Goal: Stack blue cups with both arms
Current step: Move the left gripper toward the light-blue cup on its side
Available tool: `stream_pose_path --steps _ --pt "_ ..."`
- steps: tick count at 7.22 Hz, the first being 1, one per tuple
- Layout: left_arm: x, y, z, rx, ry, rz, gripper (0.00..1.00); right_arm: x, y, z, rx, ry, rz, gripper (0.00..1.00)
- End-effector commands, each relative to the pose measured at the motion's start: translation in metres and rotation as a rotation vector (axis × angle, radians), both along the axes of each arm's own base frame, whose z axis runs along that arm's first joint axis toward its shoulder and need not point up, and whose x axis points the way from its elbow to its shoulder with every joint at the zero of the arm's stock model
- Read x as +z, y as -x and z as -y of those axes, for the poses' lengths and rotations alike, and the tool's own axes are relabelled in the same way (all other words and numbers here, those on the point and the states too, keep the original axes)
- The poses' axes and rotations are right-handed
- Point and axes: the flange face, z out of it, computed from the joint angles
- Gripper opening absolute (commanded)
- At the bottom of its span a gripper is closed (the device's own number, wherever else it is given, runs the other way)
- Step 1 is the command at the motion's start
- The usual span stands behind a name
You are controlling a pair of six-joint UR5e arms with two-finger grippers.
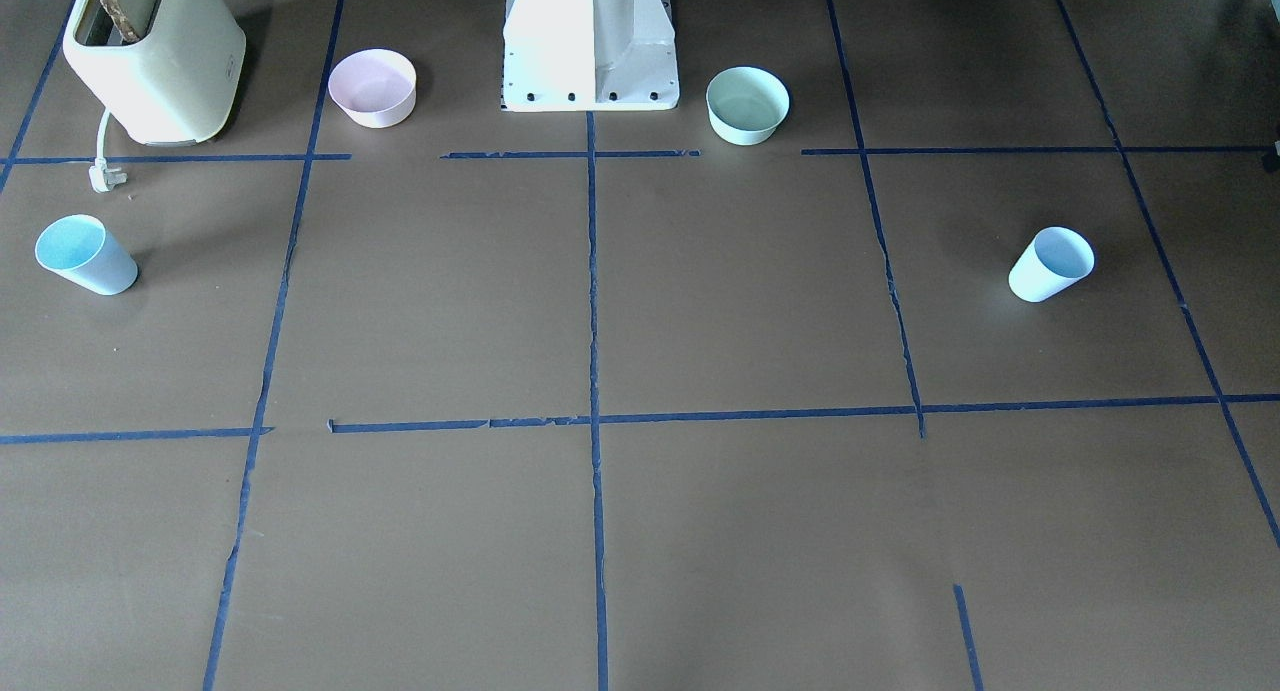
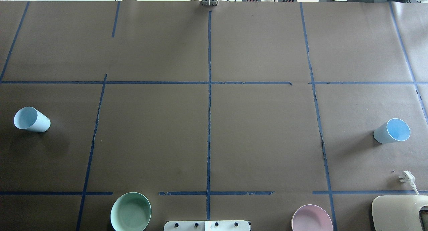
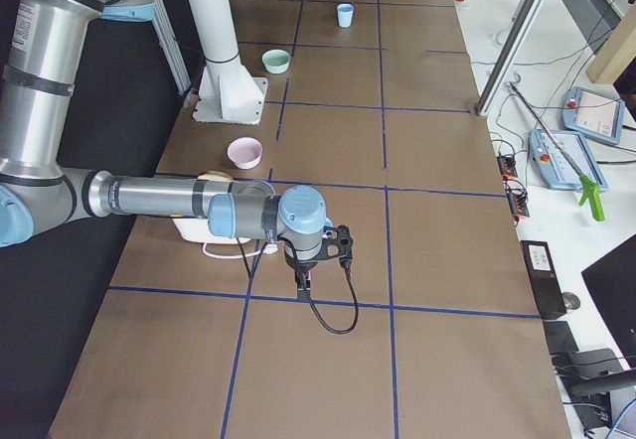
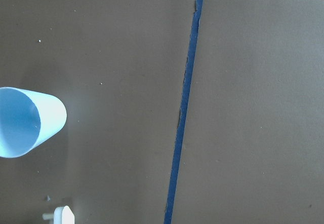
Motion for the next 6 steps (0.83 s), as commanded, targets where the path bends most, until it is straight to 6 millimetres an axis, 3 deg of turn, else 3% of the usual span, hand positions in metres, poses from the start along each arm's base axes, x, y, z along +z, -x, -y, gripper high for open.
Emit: stream_pose_path --steps 1,2,4,6 --pt "-0.003 0.0 0.002 0.008 -0.016 0.004 1.0 0.0 0.0 0.0 0.0 -0.001 0.0 1.0" --pt "0.002 -0.002 0.001 0.012 -0.006 0.003 1.0 0.0 0.0 0.0 0.0 -0.001 0.0 1.0" --pt "-0.005 -0.003 0.009 0.01 -0.022 0.008 1.0 0.0 0.0 0.0 0.0 -0.001 0.0 1.0" --pt "-0.066 -0.006 0.057 0.006 -0.249 -0.008 1.0 0.001 0.0 0.0 0.0 0.001 0.0 1.0"
